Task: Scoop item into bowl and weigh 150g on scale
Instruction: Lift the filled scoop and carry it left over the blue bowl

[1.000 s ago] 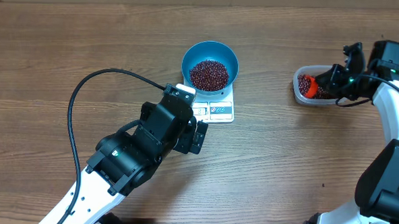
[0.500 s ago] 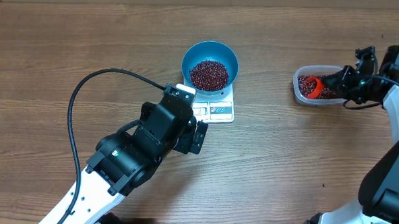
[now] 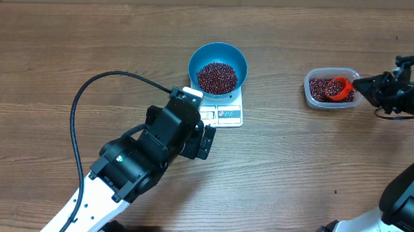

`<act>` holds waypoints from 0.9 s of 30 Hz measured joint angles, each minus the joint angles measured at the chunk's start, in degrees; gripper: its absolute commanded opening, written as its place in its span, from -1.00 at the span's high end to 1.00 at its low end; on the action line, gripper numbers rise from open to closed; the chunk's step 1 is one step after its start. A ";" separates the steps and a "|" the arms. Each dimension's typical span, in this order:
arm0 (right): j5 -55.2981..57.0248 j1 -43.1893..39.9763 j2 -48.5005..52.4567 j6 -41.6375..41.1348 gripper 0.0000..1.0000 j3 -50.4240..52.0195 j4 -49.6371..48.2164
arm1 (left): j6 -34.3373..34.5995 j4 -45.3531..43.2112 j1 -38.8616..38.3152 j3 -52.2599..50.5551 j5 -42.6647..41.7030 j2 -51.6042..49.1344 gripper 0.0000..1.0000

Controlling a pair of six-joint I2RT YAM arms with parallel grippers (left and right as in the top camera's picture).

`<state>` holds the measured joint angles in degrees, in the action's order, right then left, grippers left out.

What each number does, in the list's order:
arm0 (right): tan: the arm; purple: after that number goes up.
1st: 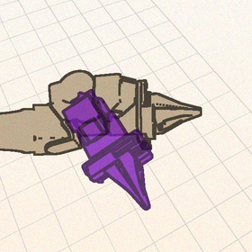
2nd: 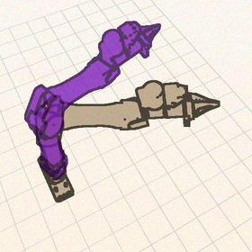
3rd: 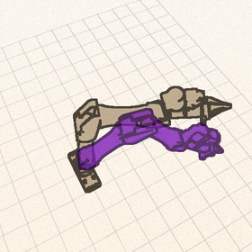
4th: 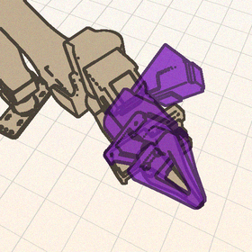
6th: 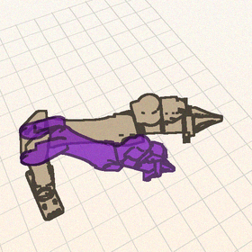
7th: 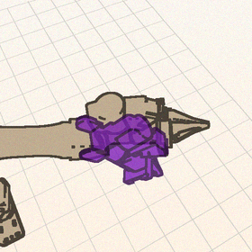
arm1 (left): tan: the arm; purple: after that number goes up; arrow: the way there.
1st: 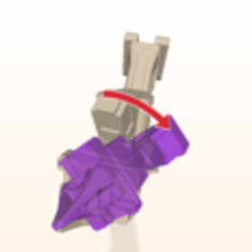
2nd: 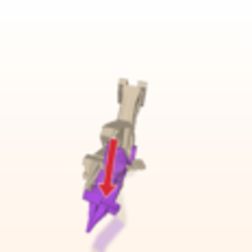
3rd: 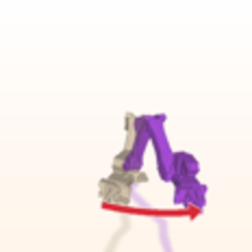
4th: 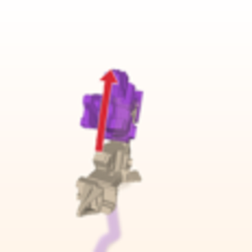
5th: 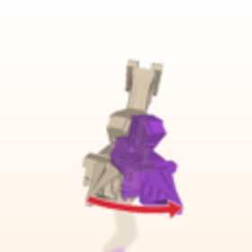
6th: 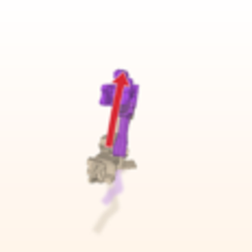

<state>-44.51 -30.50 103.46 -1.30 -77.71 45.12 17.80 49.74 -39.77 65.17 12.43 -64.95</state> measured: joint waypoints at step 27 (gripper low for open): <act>-19.67 7.89 0.00 -7.52 0.93 0.00 -12.20 | 0.00 0.00 0.00 0.00 0.02 0.00 -0.99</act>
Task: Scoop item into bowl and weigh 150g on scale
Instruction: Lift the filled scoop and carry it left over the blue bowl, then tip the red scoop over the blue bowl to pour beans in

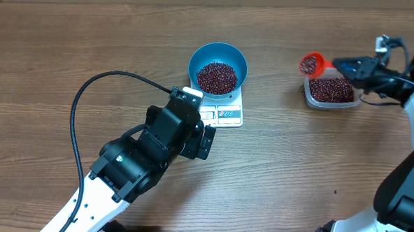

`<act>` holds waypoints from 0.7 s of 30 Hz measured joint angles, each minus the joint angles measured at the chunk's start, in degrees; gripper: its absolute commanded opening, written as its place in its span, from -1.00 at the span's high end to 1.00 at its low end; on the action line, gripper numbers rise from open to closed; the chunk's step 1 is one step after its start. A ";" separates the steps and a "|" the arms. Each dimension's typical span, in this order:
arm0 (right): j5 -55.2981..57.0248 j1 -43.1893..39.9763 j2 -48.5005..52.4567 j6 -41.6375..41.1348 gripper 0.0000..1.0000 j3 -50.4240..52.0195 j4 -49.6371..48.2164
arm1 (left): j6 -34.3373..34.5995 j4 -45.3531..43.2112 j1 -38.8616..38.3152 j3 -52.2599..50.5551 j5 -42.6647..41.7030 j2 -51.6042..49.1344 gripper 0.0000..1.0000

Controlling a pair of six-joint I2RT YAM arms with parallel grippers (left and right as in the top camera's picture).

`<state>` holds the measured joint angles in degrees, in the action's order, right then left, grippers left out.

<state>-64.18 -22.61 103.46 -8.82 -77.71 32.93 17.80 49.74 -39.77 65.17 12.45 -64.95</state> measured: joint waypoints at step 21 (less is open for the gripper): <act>1.60 16.79 0.00 -14.51 0.93 0.00 -16.90 | 0.00 -0.02 0.00 0.00 -0.02 0.00 -0.99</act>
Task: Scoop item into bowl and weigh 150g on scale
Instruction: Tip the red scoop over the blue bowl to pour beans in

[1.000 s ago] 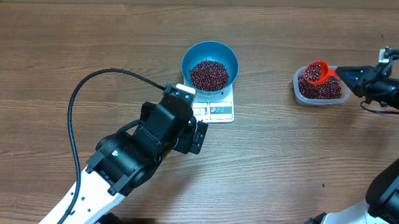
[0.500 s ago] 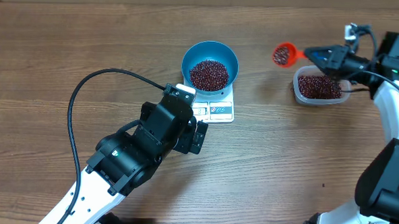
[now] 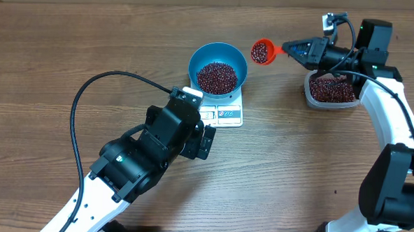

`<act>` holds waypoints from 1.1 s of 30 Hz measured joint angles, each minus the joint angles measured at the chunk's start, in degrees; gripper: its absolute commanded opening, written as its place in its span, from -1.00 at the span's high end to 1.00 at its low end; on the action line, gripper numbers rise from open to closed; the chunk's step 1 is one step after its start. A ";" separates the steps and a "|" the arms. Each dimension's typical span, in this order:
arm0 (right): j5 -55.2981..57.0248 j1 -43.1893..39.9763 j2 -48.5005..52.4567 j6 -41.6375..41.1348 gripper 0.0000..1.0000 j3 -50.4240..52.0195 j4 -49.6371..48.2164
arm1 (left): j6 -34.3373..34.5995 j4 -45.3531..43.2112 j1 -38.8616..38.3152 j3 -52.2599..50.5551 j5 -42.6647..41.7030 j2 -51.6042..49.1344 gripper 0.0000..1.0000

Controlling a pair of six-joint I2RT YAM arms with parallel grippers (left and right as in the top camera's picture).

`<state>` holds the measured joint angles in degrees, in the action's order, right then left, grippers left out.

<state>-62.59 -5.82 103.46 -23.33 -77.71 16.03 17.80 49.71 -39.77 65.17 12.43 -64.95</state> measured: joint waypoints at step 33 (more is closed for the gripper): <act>22.67 14.08 0.00 7.50 0.93 0.00 -4.02 | 0.00 0.02 0.00 0.00 0.00 0.00 -0.99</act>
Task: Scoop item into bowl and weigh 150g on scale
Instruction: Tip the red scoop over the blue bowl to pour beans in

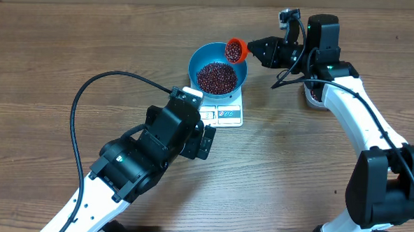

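A blue bowl (218,67) holding red beans (216,77) stands on a small white scale (224,113) at the table's middle back. My right gripper (255,49) is shut on the handle of an orange scoop (235,49) loaded with beans, held over the bowl's right rim. The clear bean container (311,95) is mostly hidden under the right arm. My left gripper (206,140) hangs just left of and below the scale; whether it is open cannot be made out.
A black cable (100,87) loops from the left arm across the wooden table (56,53). The right arm stretches from the lower right up to the bowl.
My right gripper has carried the loaded scoop left, from beside the bowl's right side to over its right rim. The left arm has stayed put.
The scoop first lay in the bean container at the far right. Then it was lifted out full of beans at the container's left edge. It then stood between container and bowl, and now hangs over the bowl's rim. The left arm never moved.
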`<act>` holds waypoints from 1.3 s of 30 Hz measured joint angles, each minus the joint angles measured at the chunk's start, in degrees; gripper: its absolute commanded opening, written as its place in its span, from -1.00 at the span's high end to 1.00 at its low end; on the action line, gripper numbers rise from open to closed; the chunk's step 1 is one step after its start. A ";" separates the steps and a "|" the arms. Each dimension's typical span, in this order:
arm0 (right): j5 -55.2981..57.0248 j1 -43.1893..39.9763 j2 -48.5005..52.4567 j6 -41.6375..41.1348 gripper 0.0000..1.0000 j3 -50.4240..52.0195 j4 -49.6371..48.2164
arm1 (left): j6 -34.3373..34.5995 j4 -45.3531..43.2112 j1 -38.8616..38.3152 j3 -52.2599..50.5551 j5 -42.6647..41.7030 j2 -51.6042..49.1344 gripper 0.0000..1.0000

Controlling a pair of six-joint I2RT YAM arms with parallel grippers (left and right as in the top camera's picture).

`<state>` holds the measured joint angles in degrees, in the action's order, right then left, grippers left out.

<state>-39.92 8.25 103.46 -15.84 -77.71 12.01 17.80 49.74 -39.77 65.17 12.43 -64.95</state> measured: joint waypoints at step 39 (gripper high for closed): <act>0.35 3.89 0.00 32.87 0.93 0.00 1.55 | 0.00 0.00 0.00 0.00 0.00 0.00 -0.99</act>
<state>-39.57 12.14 103.46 17.04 -77.71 13.56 17.80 49.74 -39.77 65.17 12.43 -64.95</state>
